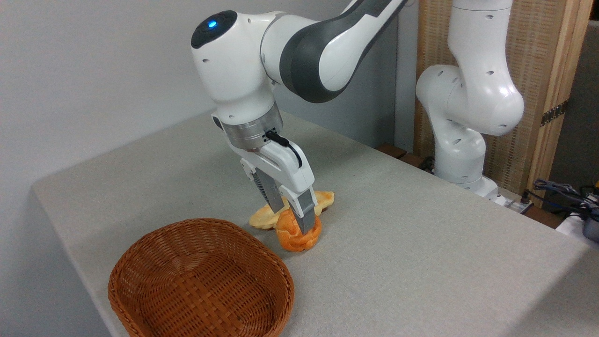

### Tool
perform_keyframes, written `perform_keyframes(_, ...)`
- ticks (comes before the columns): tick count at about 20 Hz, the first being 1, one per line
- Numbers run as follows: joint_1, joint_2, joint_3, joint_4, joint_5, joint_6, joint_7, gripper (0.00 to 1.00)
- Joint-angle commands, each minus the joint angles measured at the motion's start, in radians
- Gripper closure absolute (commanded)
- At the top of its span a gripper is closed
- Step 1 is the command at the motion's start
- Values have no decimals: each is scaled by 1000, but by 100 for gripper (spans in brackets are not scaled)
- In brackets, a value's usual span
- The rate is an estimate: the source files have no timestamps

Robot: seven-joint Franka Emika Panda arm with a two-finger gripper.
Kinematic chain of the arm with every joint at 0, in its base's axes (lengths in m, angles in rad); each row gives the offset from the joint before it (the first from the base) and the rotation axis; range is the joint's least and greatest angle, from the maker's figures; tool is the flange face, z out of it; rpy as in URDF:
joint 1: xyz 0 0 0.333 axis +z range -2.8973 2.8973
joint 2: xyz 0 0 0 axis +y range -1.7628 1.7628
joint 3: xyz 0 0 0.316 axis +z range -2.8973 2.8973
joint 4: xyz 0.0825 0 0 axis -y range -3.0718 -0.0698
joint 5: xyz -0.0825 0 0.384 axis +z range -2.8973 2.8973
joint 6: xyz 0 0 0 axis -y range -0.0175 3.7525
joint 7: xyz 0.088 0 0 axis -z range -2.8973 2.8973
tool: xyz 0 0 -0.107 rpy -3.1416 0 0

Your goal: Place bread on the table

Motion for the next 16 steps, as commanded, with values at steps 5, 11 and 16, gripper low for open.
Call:
perform_keyframes(5, -17, -22, -10, 108, -3, 126, 6, 0)
perform_keyframes(11, -12, -21, -1, 214, -8, 150, -28, 0)
perform_keyframes(16, -9, -7, -1, 226, -15, 150, -49, 0)
